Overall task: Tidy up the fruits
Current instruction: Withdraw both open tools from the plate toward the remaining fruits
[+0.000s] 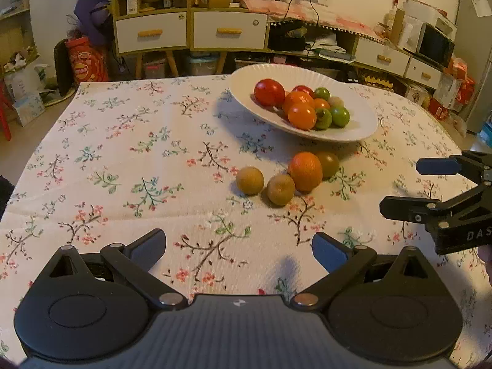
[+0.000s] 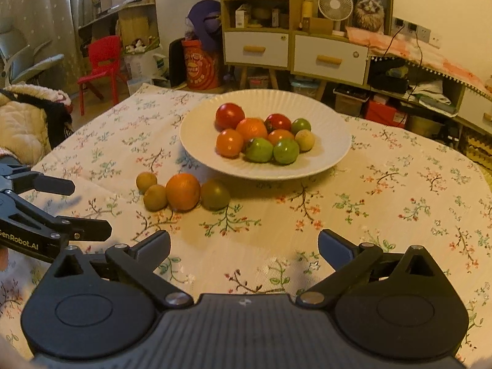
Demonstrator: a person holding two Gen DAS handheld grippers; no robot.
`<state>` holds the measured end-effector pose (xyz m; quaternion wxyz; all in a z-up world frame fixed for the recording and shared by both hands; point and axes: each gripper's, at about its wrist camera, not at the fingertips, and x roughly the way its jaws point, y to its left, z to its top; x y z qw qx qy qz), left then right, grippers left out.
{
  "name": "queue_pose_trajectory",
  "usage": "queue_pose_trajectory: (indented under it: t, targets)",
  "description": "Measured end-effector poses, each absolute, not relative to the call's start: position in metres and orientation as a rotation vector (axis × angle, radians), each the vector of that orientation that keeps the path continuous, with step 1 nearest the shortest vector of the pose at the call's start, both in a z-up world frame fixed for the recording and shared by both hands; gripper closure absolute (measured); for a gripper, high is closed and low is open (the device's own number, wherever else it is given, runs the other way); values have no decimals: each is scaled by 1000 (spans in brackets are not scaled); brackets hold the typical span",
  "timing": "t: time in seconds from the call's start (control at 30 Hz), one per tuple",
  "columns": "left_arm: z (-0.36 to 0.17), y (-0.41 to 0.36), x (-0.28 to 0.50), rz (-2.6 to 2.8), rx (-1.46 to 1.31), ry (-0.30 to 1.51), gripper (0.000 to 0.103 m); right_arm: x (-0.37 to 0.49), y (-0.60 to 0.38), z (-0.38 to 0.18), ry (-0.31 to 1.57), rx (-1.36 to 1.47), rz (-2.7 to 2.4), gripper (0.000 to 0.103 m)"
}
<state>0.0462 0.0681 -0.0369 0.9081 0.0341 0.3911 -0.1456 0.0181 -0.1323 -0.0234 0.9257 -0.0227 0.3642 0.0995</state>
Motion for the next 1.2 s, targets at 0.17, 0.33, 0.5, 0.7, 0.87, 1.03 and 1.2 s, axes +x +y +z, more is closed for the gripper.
queue_pose_trajectory:
  t: [0.17,0.33,0.5,0.7,0.87,1.03,1.2]
  targets:
    - [-47,62,46,-317,98,788,5,19,-130,-28,763,-56,205,1]
    - [-53,56,54,-309,115,755,5,21,-129,-34,773,-65,200,1]
    - [-60,58,65,-277,124,727,7,21,-130,-37,750,-78,195,1]
    - [-57,62,73,-259,121,702,17,31,-129,-47,737,-108,183,3]
    - [-53,60,82,-288,124,701,30,41,-123,-50,724,-121,194,12]
    - [-54,57,88,-348,143,693,39,47,-115,-49,700,-143,257,24]
    - [-53,57,92,-413,162,685,48,52,-117,-47,687,-135,299,37]
